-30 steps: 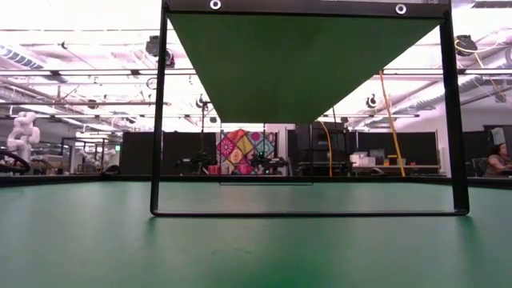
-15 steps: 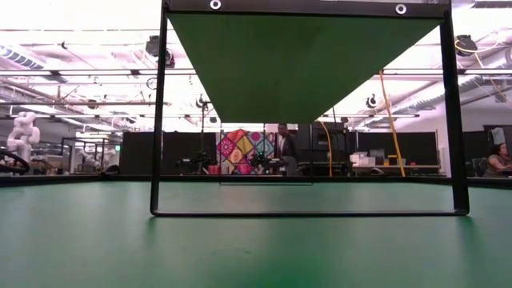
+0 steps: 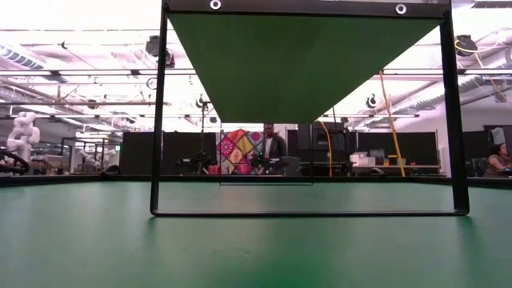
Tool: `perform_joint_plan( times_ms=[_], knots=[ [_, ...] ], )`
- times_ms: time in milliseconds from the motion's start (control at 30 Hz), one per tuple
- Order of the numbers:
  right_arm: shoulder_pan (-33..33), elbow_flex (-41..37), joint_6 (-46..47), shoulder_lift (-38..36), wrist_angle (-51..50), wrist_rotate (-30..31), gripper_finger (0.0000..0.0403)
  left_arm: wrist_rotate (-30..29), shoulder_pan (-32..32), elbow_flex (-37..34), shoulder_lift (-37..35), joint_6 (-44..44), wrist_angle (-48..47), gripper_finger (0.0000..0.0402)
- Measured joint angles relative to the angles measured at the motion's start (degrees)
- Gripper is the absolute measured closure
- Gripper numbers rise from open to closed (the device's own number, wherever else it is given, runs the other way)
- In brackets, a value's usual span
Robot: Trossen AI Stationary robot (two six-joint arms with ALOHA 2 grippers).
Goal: Place canned beverage on shelf
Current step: Put the white-yellow soda can on the shelf
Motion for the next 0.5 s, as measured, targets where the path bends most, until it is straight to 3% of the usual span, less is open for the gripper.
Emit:
perform_joint_plan(
  times_ms=[233, 500],
  knots=[
    [-0.3, 7.1, 1.9, 0.0, -12.5, -0.2, 0.0103, 0.0, 0.3, 0.0, 0.0, 0.0, -0.5, 0.0182],
    [-0.3, 7.8, 2.5, -0.1, -15.1, -0.3, 0.0156, 0.0, 0.7, 0.0, 0.1, 0.2, -1.9, 0.0182]
  ],
)
